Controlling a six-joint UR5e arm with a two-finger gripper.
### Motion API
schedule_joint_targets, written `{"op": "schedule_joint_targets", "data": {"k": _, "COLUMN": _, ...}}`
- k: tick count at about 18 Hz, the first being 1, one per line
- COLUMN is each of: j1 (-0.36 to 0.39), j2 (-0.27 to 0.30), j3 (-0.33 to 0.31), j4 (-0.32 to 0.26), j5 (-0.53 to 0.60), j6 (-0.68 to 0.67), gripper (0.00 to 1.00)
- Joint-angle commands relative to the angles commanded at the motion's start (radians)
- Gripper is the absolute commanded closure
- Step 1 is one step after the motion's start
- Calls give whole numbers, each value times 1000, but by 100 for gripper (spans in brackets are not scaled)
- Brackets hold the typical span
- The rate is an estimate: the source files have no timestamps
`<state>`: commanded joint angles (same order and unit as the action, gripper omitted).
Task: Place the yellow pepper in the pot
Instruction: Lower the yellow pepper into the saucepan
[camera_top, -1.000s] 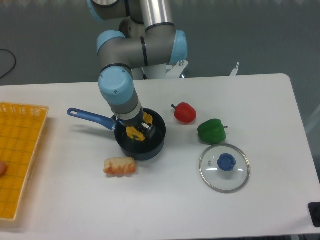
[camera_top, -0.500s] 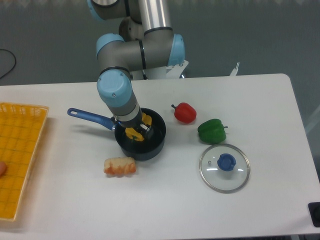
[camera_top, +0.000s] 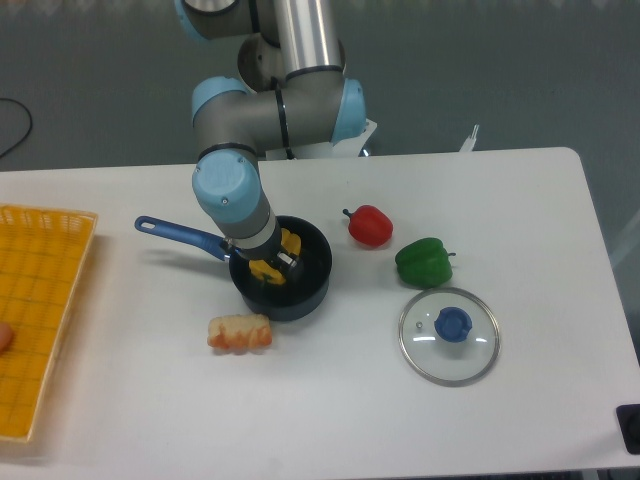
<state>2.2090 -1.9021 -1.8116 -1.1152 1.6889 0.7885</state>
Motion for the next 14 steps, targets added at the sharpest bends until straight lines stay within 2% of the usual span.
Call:
{"op": "schedule_joint_targets", "data": {"k": 10, "j1": -18, "j2": -8, "j3": -12, "j4": 2, "j5": 51, "j6": -2, "gripper": 40}}
{"op": "schedule_joint_targets", "data": {"k": 14, "j1": -25, "j2": -15, "j3": -20, "j4": 31, "j5": 52, "j6": -12, "gripper": 40}}
